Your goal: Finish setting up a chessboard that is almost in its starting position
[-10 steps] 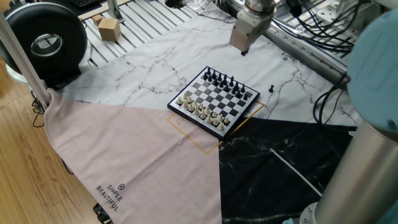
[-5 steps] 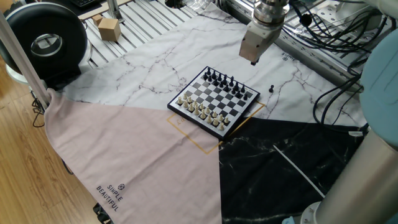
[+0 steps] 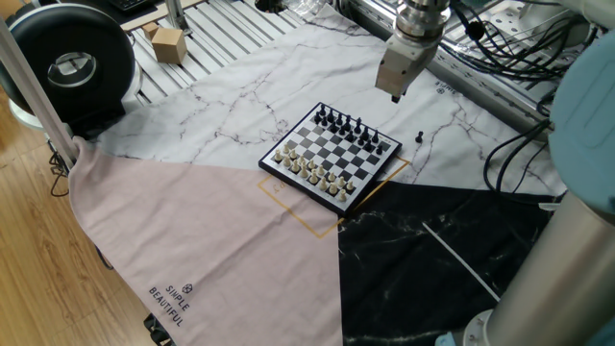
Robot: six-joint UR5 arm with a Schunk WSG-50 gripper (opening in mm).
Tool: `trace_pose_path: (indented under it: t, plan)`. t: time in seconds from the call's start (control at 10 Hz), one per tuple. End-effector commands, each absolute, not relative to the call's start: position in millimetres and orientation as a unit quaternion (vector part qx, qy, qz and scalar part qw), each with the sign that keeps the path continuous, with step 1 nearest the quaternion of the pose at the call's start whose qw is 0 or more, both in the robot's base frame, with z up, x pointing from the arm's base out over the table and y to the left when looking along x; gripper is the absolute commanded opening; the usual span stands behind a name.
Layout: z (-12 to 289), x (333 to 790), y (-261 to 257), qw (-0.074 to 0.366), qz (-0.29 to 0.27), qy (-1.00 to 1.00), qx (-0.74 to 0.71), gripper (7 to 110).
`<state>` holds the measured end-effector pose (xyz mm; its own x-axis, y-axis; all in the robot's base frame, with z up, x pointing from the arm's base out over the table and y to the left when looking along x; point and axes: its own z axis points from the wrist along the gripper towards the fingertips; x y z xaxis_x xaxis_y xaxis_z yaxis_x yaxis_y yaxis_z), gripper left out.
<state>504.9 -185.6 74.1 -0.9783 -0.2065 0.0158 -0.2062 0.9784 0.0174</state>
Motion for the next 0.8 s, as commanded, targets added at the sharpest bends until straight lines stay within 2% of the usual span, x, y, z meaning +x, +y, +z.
trace_pose_path:
  t: [0.0, 0.5, 0.7]
  plan:
    - [70.8, 489.9, -194.7, 0.037, -0.007, -0.996, 0.084, 7]
    - [55.0, 498.6, -197.6, 0.028, -0.002, -0.996, 0.085, 7]
    - [51.9, 495.2, -188.9, 0.036, -0.023, -0.996, 0.082, 7]
